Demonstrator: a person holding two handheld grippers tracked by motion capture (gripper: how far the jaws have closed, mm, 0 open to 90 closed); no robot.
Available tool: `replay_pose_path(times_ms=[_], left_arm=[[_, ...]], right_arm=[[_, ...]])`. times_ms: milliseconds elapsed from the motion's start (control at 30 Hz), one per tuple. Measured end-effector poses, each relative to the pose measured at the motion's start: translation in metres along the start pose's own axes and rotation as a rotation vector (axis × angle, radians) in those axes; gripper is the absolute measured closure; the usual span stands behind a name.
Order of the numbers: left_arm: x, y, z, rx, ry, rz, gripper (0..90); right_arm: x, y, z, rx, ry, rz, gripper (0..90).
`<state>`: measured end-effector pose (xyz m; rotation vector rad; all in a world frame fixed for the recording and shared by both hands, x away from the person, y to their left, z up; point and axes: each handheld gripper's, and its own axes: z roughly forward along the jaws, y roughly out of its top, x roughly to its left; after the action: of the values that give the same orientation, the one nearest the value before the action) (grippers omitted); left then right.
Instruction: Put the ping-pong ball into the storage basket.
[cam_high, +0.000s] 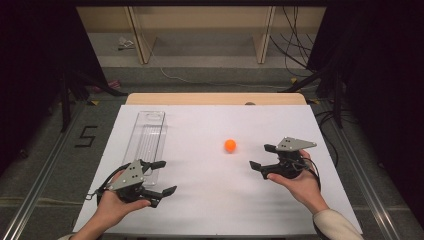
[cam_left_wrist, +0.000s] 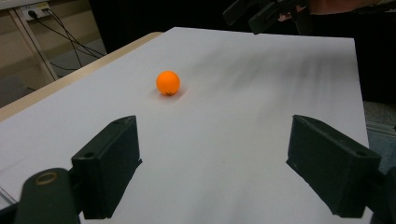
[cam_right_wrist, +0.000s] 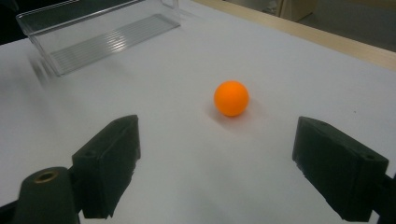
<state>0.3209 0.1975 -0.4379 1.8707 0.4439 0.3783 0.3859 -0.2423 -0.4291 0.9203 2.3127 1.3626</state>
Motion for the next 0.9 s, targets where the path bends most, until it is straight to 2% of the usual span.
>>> replay_pose_path(times_ms=[900], left_arm=[[-0.001,0.000,0.000,-0.002,-0.006,0.002,16.5]], right_arm=[[0.002,0.011,0.026,0.015,0.009,-0.012,16.1]])
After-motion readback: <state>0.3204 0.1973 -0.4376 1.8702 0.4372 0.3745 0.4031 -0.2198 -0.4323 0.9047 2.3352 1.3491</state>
